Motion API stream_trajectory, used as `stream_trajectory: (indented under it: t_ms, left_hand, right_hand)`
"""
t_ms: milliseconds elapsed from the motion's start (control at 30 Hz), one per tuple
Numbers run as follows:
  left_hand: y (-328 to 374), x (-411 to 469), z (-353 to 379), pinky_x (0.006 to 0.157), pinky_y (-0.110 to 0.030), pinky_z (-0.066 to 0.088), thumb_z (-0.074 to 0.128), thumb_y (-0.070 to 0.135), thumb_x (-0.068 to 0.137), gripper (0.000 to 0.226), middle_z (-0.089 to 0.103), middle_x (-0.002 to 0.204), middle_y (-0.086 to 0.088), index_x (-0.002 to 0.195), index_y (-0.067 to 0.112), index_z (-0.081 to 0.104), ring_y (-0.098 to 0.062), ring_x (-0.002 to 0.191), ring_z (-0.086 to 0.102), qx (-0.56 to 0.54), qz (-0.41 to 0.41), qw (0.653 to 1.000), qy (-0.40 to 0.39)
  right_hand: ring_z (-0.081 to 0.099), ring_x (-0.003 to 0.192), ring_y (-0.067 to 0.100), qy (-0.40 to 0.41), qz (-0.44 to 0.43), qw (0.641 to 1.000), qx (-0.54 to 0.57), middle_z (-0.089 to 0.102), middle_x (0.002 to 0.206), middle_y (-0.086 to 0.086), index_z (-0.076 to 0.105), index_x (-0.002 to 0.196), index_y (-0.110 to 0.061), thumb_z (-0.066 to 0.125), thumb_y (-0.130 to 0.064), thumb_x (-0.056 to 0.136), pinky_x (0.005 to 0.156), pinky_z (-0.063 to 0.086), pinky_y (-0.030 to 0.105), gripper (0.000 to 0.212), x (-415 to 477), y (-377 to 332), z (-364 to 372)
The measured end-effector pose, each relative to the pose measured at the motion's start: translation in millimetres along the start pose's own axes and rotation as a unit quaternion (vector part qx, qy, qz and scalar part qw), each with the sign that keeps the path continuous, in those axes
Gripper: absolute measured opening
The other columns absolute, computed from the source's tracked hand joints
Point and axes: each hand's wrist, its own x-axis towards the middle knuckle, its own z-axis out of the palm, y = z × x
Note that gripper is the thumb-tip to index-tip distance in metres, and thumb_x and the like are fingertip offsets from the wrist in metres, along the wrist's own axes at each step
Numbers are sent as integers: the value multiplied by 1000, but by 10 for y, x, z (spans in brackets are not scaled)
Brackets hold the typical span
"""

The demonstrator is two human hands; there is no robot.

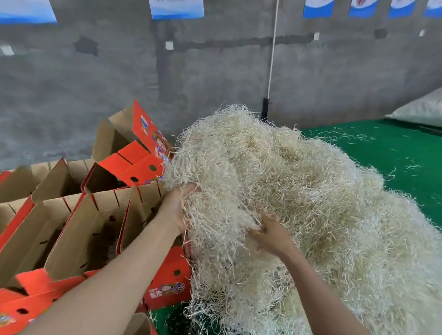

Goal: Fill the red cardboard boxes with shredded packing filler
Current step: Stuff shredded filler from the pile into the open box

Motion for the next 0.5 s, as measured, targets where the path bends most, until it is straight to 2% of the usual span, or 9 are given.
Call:
stream_trajectory:
  t_ms: [67,100,200,300,333,400,433,500]
  left_hand:
    - [-25,-9,-21,55,-31,42,50,19,91,25,63,51,-8,69,10,56,-21,41,62,-21,8,1000,4]
    - [-30,2,-43,55,-31,43,49,19,91,26,62,51,-8,67,10,54,-19,38,61,-28,15,999,9]
    - [112,63,-154,48,-27,49,47,17,90,32,59,45,-5,60,11,57,-19,38,59,-67,38,997,21]
    - [197,115,-220,56,-29,50,49,18,87,23,60,49,-6,66,11,57,-21,44,60,-60,40,997,26]
    - [195,93,-216,57,-29,49,50,18,86,20,61,49,-6,68,11,56,-21,43,60,-48,36,998,27]
    - [164,75,-201,53,-27,51,54,18,84,17,61,49,-6,68,12,55,-20,42,60,-40,30,998,26]
    - [147,69,-193,53,-27,52,56,18,82,17,62,52,-6,67,12,56,-21,45,61,-40,27,998,26]
    - [134,43,-186,63,-31,51,58,20,81,16,62,65,-8,67,14,58,-24,58,60,-41,26,998,27]
  right_hand:
    - [64,94,18,9,20,1000,7,57,125,7,32,141,-11,59,-32,88,84,54,34,63,8,181,14]
    - [63,98,19,21,32,999,5,54,130,8,34,140,-10,58,-29,89,86,53,34,60,1,278,3]
    - [60,76,10,40,96,993,-51,60,115,7,44,133,-9,54,-22,90,65,52,18,45,-91,561,-38]
    - [58,72,10,2,119,989,-91,62,106,5,46,127,-8,54,-15,88,49,42,12,40,-139,607,-76]
    - [59,78,11,-28,105,988,-109,62,109,5,47,126,-9,56,-14,87,52,44,13,40,-134,509,-135]
    - [58,101,15,-82,54,983,-157,57,124,3,45,128,-13,67,-19,81,82,50,21,52,-146,221,-324]
    - [54,111,16,-86,31,983,-162,52,131,1,42,132,-16,73,-22,76,95,45,27,64,-164,76,-443]
    - [48,121,18,-59,-30,985,-160,40,143,-1,27,142,-22,80,-29,65,105,37,35,94,-244,-213,-680]
